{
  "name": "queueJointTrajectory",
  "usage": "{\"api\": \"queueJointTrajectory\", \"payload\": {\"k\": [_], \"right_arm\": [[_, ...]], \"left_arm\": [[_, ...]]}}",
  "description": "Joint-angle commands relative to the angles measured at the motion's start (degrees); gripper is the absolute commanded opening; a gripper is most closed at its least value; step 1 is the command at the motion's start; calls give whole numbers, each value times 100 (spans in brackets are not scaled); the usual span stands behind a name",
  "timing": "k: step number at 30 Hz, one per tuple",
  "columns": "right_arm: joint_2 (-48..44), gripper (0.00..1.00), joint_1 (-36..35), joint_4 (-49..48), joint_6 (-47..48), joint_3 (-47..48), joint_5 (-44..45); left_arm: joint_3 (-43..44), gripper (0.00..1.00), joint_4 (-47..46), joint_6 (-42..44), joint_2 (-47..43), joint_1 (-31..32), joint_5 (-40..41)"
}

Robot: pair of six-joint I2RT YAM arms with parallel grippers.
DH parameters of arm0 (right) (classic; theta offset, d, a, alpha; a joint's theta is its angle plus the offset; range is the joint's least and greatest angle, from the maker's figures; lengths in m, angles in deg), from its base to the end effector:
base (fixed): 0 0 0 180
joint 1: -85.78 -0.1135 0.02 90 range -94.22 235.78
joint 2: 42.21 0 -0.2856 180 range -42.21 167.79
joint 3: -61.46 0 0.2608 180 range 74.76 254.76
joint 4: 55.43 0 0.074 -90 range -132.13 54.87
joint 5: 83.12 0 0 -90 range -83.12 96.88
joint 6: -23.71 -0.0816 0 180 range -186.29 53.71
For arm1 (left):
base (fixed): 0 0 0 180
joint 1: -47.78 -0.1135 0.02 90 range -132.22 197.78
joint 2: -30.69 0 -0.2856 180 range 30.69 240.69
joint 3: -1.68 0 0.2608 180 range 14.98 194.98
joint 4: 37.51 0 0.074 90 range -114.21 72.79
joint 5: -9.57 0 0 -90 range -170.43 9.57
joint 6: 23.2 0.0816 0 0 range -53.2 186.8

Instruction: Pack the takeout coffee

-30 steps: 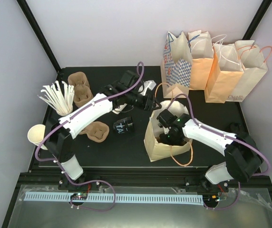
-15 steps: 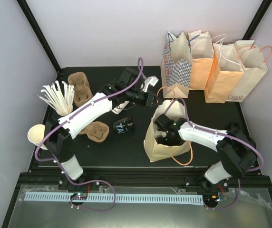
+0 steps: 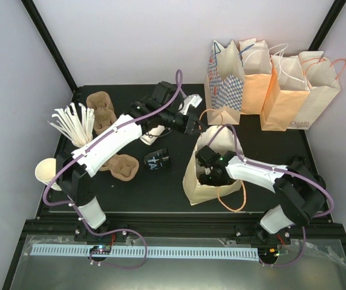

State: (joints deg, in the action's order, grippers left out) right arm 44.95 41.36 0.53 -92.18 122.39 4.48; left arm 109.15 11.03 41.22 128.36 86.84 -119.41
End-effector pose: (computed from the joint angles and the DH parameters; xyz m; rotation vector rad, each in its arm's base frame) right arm 0.1840 0.1851 0.1294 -0.4953 3.0090 0.1721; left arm 0.2956 -0.3060 0.3549 0.6855 2.3325 -1.3317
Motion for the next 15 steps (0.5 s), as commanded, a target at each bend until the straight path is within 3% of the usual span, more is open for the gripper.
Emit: {"api": "queueJointTrajectory", "payload": {"k": [1, 9, 15], "right_arm": [[106, 41, -167, 116, -156, -335, 35], [428, 42, -374, -251, -337, -462, 19], [650, 51, -394, -292, -378, -410, 126]], "left_arm": [[721, 2, -354, -25, -197, -42, -363], [687, 2, -335, -83, -257, -77, -315], [575, 2, -251, -70, -308, -164, -250]]}}
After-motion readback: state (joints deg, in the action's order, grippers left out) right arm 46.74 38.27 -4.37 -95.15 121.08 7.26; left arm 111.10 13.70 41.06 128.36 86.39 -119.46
